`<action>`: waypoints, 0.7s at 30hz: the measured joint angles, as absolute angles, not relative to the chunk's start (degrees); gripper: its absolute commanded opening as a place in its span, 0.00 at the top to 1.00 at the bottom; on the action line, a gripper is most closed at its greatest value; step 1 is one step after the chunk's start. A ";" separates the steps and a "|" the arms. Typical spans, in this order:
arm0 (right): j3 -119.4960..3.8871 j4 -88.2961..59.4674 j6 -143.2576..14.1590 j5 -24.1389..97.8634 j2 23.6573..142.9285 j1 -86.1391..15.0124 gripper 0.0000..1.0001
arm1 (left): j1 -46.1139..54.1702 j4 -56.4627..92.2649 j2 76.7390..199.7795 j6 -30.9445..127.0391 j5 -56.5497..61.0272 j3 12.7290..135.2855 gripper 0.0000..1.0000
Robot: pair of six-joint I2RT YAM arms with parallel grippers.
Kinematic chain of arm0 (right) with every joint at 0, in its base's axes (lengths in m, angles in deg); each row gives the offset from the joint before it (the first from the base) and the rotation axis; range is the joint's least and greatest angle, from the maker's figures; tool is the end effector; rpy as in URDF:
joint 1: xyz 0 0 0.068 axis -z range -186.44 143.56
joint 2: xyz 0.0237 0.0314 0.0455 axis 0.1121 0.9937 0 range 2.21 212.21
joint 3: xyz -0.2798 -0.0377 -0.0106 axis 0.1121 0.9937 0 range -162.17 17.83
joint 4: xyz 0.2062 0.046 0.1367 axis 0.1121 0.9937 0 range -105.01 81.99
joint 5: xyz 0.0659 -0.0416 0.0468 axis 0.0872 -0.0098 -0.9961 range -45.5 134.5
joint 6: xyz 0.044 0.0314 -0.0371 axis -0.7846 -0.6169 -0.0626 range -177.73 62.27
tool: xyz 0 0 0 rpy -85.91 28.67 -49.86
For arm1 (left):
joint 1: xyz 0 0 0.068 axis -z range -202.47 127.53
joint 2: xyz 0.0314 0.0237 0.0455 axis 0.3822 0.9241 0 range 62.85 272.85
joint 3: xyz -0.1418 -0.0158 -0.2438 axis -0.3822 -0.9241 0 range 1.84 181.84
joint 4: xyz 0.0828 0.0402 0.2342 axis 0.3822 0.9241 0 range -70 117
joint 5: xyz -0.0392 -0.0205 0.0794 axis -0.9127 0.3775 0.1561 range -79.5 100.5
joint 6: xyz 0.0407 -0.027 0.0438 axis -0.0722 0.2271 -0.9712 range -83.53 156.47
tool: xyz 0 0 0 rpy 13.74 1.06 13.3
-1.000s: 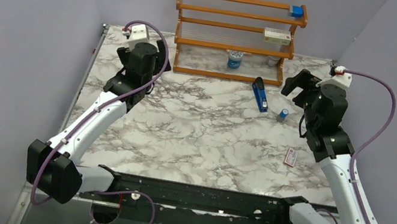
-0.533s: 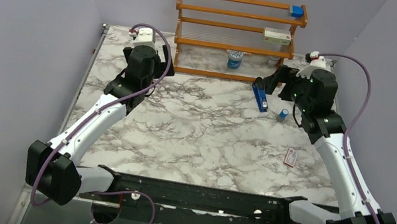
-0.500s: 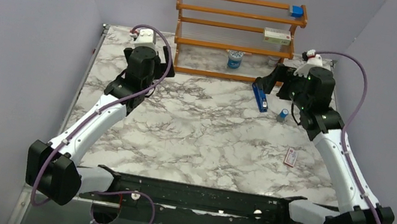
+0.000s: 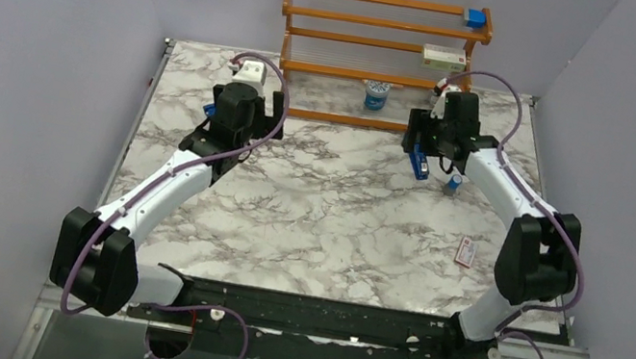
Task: Load the staples into the stapler
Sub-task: Pick up the stapler from the center of the board.
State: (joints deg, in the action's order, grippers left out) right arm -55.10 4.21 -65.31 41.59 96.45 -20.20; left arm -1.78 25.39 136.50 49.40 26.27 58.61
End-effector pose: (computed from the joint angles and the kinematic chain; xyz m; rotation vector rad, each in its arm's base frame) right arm 0.3645 0.0919 0.2759 -0.1504 2.2849 0.2525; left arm 0.2847 -0.0925 0.3188 -0.0487 1.9452 -0.1191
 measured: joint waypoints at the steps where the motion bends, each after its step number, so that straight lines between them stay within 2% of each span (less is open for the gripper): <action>1: -55.86 4.04 -64.43 41.94 98.20 -20.20 0.24 | -1.78 25.28 136.65 49.29 25.99 58.20 0.01; 6: -60.41 3.84 -61.07 42.96 106.07 -20.17 0.26 | -1.78 25.20 138.29 49.22 23.43 57.61 0.01; 14: -65.11 3.75 -57.75 43.86 112.14 -19.63 0.29 | -1.78 24.69 138.71 49.05 20.50 57.61 0.01; 21: -68.12 4.04 -56.04 43.84 115.99 -17.59 0.37 | -1.78 24.02 139.28 49.07 20.13 57.61 0.01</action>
